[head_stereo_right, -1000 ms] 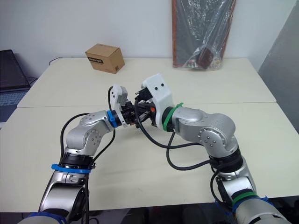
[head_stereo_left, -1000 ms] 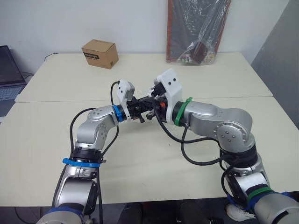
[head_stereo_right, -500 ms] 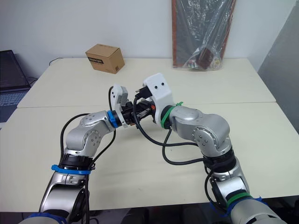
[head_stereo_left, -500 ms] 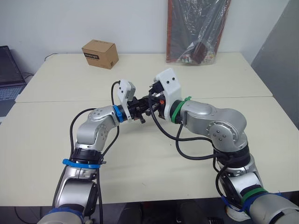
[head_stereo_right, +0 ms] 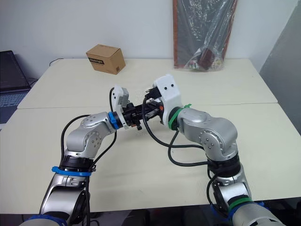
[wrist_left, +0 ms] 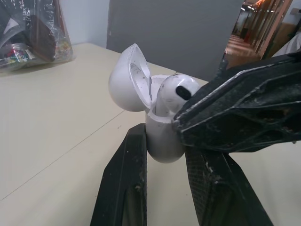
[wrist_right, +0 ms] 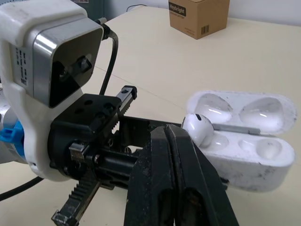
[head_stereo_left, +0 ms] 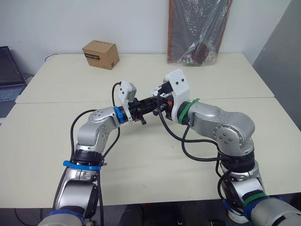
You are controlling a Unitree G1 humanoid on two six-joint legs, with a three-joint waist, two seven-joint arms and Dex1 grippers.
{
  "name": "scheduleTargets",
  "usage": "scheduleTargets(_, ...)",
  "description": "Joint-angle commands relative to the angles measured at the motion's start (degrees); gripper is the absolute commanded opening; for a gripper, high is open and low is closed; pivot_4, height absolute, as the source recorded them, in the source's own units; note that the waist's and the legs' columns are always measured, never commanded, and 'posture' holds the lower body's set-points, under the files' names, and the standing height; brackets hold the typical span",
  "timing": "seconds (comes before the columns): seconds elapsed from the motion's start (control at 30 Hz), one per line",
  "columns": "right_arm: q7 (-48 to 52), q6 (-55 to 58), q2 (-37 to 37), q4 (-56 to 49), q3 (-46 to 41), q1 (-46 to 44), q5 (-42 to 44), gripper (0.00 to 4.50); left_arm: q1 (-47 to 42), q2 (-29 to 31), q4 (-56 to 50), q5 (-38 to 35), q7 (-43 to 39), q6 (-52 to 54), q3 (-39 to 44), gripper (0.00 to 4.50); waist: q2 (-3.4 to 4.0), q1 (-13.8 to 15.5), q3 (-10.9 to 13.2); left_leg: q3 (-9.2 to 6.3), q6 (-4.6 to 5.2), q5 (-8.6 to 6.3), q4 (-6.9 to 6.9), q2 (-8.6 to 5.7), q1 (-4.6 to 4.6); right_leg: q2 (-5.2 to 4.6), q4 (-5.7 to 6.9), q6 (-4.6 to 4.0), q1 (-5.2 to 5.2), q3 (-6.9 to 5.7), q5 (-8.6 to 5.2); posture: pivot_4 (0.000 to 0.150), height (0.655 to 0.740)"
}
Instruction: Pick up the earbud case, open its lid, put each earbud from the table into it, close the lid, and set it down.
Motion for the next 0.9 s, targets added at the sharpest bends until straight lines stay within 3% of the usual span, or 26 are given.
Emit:
scheduleTargets(0.03,0.8,1.1,-0.2,-2.2,-1.2,0.4,-0.2,0.03,-1.3,0.5,-1.5,-1.2,-0.6,-1.1,1.9,0.79,0.0,0.0,0.0,0.0,0.0,0.0,0.0,0.0,0.0,0.0,0.01,0.0,0.0,0.0,0.0,0.15,0.74)
scheduleTargets(0.9,2.3,3.5,0.7,-4.5,-5.0,1.9,-0.4,0.03,-1.7,1.8,-0.5,-1.5,-3.3,-1.4,3.4,0.79,0.0,0.0,0.0,0.0,0.0,0.0,0.0,0.0,0.02,0.0,0.03,0.0,0.0,-0.01,0.0,0.15,0.74)
